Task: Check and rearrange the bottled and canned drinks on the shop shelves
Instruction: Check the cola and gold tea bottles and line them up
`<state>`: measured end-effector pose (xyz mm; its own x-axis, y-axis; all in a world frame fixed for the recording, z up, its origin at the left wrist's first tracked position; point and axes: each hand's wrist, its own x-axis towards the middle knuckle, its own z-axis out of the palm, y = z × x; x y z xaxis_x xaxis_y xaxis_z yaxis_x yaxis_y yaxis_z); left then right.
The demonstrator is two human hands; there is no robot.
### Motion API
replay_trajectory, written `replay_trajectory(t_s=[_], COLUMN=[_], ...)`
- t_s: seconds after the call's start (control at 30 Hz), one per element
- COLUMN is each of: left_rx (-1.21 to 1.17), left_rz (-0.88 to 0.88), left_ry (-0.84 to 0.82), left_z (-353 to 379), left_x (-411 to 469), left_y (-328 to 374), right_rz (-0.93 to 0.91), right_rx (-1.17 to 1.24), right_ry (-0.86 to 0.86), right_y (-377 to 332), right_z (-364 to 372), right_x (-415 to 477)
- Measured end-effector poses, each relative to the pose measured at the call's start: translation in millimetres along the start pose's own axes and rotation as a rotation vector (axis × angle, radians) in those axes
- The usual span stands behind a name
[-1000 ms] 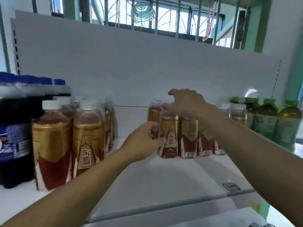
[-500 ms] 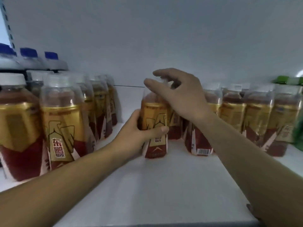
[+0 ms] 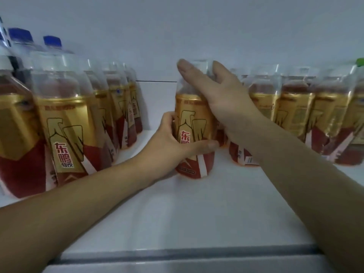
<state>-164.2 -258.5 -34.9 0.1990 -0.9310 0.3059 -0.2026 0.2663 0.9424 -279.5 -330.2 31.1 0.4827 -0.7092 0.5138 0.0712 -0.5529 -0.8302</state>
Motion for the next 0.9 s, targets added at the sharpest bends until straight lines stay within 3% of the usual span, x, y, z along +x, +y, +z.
replay_trajectory(t_s=[0.1, 0.17, 0.3, 0.37, 0.5, 0.7, 0.9], left_rx=[-0.089, -0.097, 0.029, -0.014, -0.108, 0.019, -0.011], left_rz=[-0.031, -0.025, -0.002, 0.001, -0.013, 0.069, 0.021], left_ry=[-0.114, -0.162, -0.028, -0.012, -0.151, -0.104, -0.197], left_z=[-7, -7, 2, 2, -4, 10, 1], left_x=[3, 3, 3, 4, 5, -2, 3], left_y=[-1, -2, -1, -2, -2, 3, 1], right_rz=[0.020, -0.011, -0.064, -0.080, 0.011, -0.121, -0.072], right_rx=[0.170, 0.159, -0.018, -0.025, 0.213, -0.044, 0.144], right_ry=[-0.129, -0.130, 0.015, -0.009, -0.188, -0.023, -0.195], right_y=[-3, -4, -2, -2, 0, 3, 2], right_z=[-11, -15, -14, -16, -27, -24, -35], right_x=[2, 3, 3, 3, 4, 5, 8])
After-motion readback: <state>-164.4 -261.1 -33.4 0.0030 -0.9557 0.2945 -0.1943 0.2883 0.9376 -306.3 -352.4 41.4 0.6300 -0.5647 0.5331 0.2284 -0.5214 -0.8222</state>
